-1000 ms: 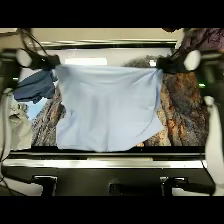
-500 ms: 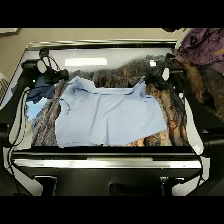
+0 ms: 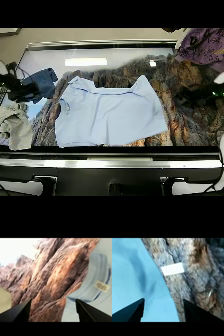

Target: Fold the clothes and pants, and hang the long-sleeved shirts on hangers.

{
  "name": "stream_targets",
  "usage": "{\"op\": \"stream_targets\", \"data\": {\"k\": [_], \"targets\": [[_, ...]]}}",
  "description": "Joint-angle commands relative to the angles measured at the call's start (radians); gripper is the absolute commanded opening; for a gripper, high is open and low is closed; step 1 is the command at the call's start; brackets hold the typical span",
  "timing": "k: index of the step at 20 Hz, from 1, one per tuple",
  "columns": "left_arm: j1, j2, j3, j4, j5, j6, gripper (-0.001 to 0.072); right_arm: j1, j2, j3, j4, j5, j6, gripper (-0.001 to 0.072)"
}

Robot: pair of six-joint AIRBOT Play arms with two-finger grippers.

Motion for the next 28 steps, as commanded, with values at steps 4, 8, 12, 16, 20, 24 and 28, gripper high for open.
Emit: {"op": "stream_targets", "data": {"k": [4, 8, 12, 16, 20, 24, 28], "targets": [[0.062, 0.185, -0.35, 0.021, -0.01, 0.01, 0.0615, -0.114, 0.116, -0.467, 0.157, -0.042, -0.201, 0.0545], [0.063, 0.183, -0.409, 0.053, -0.009, 0.01, 0.0615, -0.085, 0.116, -0.529, 0.176, -0.111, -0.204, 0.0541], [0.062, 0.178, -0.415, 0.053, -0.024, 0.01, 0.0601, -0.048, 0.105, -0.529, 0.181, -0.137, -0.161, 0.0515], [0.063, 0.195, -0.442, 0.045, -0.05, 0.052, 0.0597, 0.007, 0.087, -0.529, 0.198, -0.151, -0.172, 0.004], [0.169, 0.418, -0.755, -0.206, 0.149, 0.196, 0.0597, 0.005, 0.123, -0.521, 0.184, -0.158, -0.171, 0.0039], [0.256, 0.59, -1.083, -0.563, 0.256, 0.426, 0.0597, 0.005, 0.186, -0.521, 0.215, -0.148, -0.144, 0.0039], [0.219, 0.574, -1.17, -0.654, 0.311, 0.482, 0.0597, 0.005, 0.206, -0.521, 0.215, -0.145, -0.143, 0.0039]]}}
